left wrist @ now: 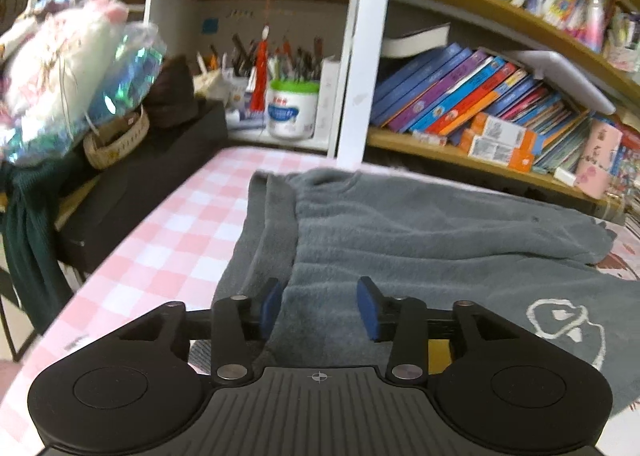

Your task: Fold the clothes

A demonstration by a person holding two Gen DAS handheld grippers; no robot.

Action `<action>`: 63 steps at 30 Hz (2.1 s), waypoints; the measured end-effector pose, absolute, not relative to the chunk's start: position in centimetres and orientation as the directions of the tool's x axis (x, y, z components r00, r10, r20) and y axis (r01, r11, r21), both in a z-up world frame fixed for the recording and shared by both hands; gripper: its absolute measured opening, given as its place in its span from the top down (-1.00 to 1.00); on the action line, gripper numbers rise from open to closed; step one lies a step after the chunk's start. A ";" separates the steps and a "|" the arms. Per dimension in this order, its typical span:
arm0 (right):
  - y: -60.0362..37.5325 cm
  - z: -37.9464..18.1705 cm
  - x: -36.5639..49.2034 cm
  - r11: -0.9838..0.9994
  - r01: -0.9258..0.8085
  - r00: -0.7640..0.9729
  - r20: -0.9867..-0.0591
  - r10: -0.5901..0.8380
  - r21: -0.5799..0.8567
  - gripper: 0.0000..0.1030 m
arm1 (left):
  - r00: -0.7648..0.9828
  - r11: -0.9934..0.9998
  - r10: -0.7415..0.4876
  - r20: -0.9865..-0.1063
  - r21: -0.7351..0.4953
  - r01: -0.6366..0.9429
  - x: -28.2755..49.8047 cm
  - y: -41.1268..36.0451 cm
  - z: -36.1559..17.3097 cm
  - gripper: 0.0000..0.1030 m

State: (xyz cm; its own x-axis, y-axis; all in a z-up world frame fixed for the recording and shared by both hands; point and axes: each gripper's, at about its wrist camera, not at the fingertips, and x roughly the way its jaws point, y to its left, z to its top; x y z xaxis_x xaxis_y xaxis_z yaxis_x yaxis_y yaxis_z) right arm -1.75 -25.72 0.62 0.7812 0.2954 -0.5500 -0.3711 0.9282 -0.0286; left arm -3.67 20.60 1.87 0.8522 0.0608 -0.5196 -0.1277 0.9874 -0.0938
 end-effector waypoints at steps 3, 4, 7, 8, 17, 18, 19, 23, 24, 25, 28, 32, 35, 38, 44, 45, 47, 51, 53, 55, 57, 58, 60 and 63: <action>-24.9 0.5 -2.1 0.913 -0.405 0.771 -0.551 0.318 -0.040 0.03 | 0.864 0.990 0.066 -0.500 -0.076 -0.120 -4.6 20.4 2.5 0.03; -24.7 0.5 -2.2 0.909 -0.415 0.768 -0.553 0.323 -0.046 0.02 | 0.867 0.991 0.068 -0.493 -0.070 -0.118 -4.9 20.4 2.7 -0.01; -24.6 0.3 -2.3 0.907 -0.417 0.765 -0.559 0.319 -0.053 -0.08 | 0.873 0.990 0.084 -0.480 -0.062 -0.130 -5.6 20.5 3.1 -0.25; -24.7 0.2 -2.4 0.908 -0.416 0.765 -0.561 0.317 -0.054 -0.12 | 0.872 0.989 0.094 -0.480 -0.059 -0.139 -5.7 20.6 3.1 -0.30; -25.2 -0.4 -2.5 0.915 -0.398 0.762 -0.575 0.296 -0.056 -0.30 | 0.837 0.978 0.173 -0.519 -0.010 -0.209 -5.7 21.6 2.7 -0.32; -25.3 -0.4 -2.5 0.917 -0.395 0.763 -0.577 0.293 -0.058 -0.36 | 0.834 0.977 0.175 -0.523 -0.010 -0.211 -5.7 21.7 2.5 -0.32; -25.3 -0.4 -2.5 0.917 -0.393 0.763 -0.578 0.290 -0.059 -0.37 | 0.831 0.977 0.176 -0.528 -0.009 -0.213 -5.6 21.7 2.4 -0.32; -25.4 -0.5 -2.4 0.920 -0.389 0.761 -0.582 0.286 -0.057 -0.46 | 0.817 0.976 0.180 -0.549 -0.005 -0.218 -5.4 21.9 1.6 -0.32; -25.4 -0.5 -2.3 0.920 -0.387 0.761 -0.583 0.284 -0.056 -0.48 | 0.813 0.976 0.181 -0.554 -0.004 -0.220 -5.3 21.9 1.4 -0.31; -25.4 -0.5 -2.3 0.921 -0.385 0.761 -0.584 0.283 -0.056 -0.50 | 0.808 0.975 0.186 -0.560 0.000 -0.224 -5.2 21.9 1.2 -0.31; -25.5 -0.5 -2.2 0.924 -0.378 0.760 -0.588 0.278 -0.052 -0.60 | 0.794 0.971 0.200 -0.574 0.010 -0.238 -4.9 22.0 0.7 -0.31; -25.6 -0.6 -2.0 0.926 -0.376 0.756 -0.592 0.278 -0.045 -0.69 | 0.771 0.964 0.230 -0.593 0.033 -0.263 -4.6 22.5 0.0 -0.37; -25.6 -0.6 -2.0 0.925 -0.378 0.754 -0.594 0.280 -0.043 -0.71 | 0.770 0.964 0.220 -0.599 0.013 -0.266 -4.5 23.0 0.0 -0.38; -25.8 -0.6 -2.0 0.923 -0.384 0.744 -0.601 0.292 -0.026 -0.70 | 0.767 0.962 0.223 -0.602 0.007 -0.274 -4.5 23.3 0.0 -0.39; -26.3 0.0 -3.5 0.862 -0.506 0.635 -0.666 0.391 0.023 -0.71 | 0.739 0.957 0.260 -0.621 0.064 -0.283 -4.8 23.9 0.4 -0.38; -26.3 0.1 -3.9 0.848 -0.530 0.616 -0.675 0.405 0.025 -0.72 | 0.736 0.955 0.267 -0.622 0.068 -0.290 -5.0 24.0 0.4 -0.38; -26.0 0.2 -4.6 0.835 -0.550 0.602 -0.680 0.418 0.025 -0.72 | 0.732 0.950 0.279 -0.621 0.068 -0.304 -5.5 24.1 0.4 -0.38; -25.7 0.1 -5.6 0.827 -0.562 0.597 -0.677 0.430 0.029 -0.73 | 0.729 0.947 0.285 -0.623 0.066 -0.314 -6.5 24.6 0.5 -0.38; -25.7 0.1 -5.9 0.823 -0.567 0.596 -0.675 0.435 0.031 -0.73 | 0.727 0.946 0.286 -0.624 0.064 -0.317 -7.0 24.9 0.5 -0.38; -25.7 0.2 -6.0 0.824 -0.566 0.597 -0.671 0.439 0.035 -0.73 | 0.737 0.948 0.289 -0.611 0.076 -0.309 -7.2 24.6 0.8 -0.38; -25.8 0.3 -5.9 0.832 -0.553 0.608 -0.662 0.438 0.043 -0.67 | 0.747 0.950 0.292 -0.597 0.089 -0.301 -7.5 24.3 1.0 -0.38; -26.0 0.4 -5.9 0.842 -0.538 0.621 -0.652 0.435 0.049 -0.66 | 0.752 0.950 0.294 -0.590 0.096 -0.296 -7.6 24.1 1.1 -0.38; -27.0 0.9 -5.9 0.869 -0.489 0.663 -0.613 0.430 0.080 -0.65 | 0.772 0.951 0.299 -0.561 0.106 -0.292 -8.0 23.7 1.8 -0.38; -28.5 1.3 -5.5 0.890 -0.422 0.694 -0.571 0.438 0.171 0.04 | 0.832 0.962 0.265 -0.487 0.073 -0.264 -9.0 22.8 3.4 -0.37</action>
State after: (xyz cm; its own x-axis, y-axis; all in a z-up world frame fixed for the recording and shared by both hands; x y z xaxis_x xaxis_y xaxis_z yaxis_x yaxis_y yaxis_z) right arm -5.53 -28.47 1.32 0.6941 0.4385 -0.5709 -0.4222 0.8903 0.1705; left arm -8.96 22.84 3.40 0.8322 0.2651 -0.4869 -0.2635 0.9619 0.0733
